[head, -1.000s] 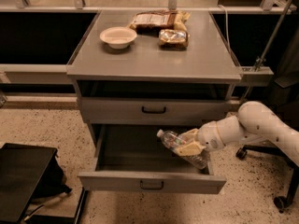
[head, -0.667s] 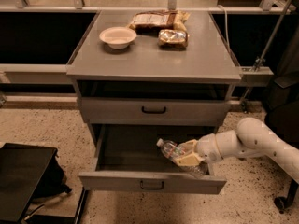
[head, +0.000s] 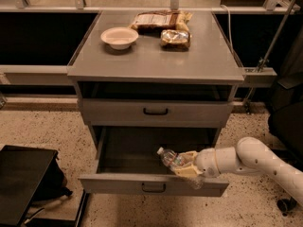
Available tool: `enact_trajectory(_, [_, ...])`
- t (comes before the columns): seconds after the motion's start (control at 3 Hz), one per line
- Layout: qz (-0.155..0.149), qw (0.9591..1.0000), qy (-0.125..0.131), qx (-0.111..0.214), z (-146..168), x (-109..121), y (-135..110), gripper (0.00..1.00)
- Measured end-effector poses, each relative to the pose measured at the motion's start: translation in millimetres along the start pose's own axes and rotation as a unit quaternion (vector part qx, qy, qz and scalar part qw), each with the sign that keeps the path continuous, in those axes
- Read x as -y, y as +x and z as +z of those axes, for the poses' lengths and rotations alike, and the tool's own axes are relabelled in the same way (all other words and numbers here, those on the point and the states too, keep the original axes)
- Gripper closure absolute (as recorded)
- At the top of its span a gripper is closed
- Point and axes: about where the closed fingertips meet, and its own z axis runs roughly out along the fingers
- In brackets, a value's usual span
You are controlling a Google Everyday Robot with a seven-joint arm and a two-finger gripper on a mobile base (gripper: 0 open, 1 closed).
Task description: Place water bottle into middle drawer
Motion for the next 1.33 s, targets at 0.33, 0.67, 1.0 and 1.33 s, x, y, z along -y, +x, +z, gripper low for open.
enact_trajectory(0.33, [-0.008, 0.9997, 0.015, 0.017, 11, 17, -2, 1.0])
enact_trajectory(0.67, [-0.018, 0.9967, 0.049, 0.063, 22, 50, -13, 1.0])
enact_trajectory(1.0, [-0.036, 0.9899, 0.087, 0.106, 24, 75, -25, 1.0])
enact_trajectory(1.33, [-0.062, 0.9862, 0.106, 0.111, 26, 84, -25, 1.0])
